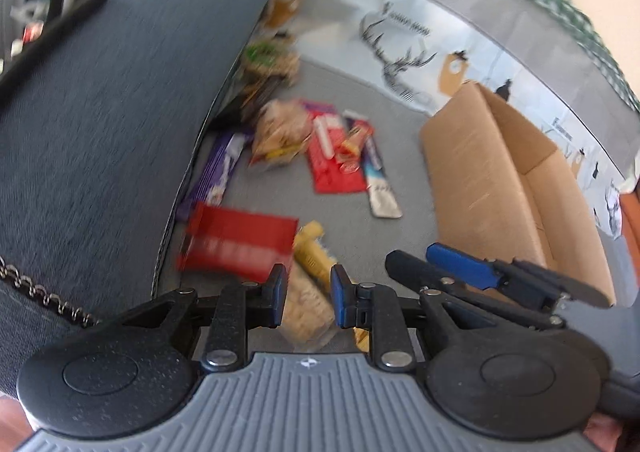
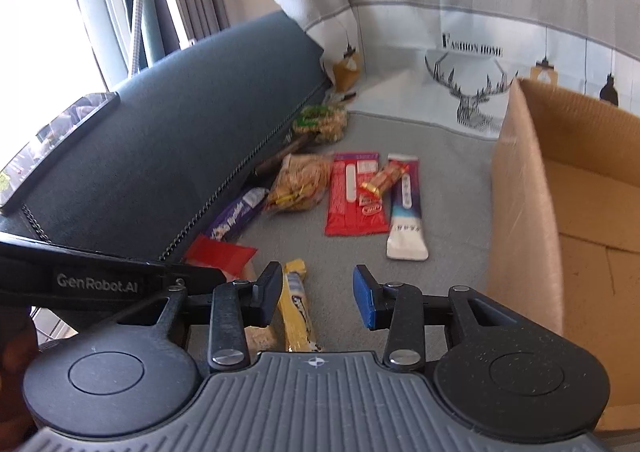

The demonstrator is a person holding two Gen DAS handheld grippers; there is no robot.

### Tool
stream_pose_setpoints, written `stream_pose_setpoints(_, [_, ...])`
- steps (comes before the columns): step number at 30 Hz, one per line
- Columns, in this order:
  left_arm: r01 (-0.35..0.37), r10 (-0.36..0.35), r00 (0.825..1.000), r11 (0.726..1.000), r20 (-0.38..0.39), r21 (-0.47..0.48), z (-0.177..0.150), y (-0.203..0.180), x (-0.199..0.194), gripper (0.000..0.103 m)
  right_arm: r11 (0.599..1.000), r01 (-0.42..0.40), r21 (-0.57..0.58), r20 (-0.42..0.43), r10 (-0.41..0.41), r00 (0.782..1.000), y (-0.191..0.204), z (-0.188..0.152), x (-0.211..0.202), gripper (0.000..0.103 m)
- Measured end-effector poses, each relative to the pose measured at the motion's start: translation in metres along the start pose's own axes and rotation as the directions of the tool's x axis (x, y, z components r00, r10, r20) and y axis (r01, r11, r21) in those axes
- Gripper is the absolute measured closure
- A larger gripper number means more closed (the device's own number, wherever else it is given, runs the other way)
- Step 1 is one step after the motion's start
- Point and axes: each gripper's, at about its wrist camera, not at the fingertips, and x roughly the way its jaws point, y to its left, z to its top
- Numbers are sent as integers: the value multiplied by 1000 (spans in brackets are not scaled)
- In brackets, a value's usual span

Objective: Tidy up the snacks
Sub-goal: 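Grasp the yellow wafer bar with the right gripper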

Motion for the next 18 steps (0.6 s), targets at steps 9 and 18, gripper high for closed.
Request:
stream_pose_setpoints(9, [-21,9,990,996,-143,-84,1,10,18,75,999,-5,-34,-176,-1,984,11,-13,45,61])
stream_pose_setpoints(18, [-56,25,971,991,-237,-125,6,10,39,65,1000,0,-29,-228,-6,974,7,-15,60,81])
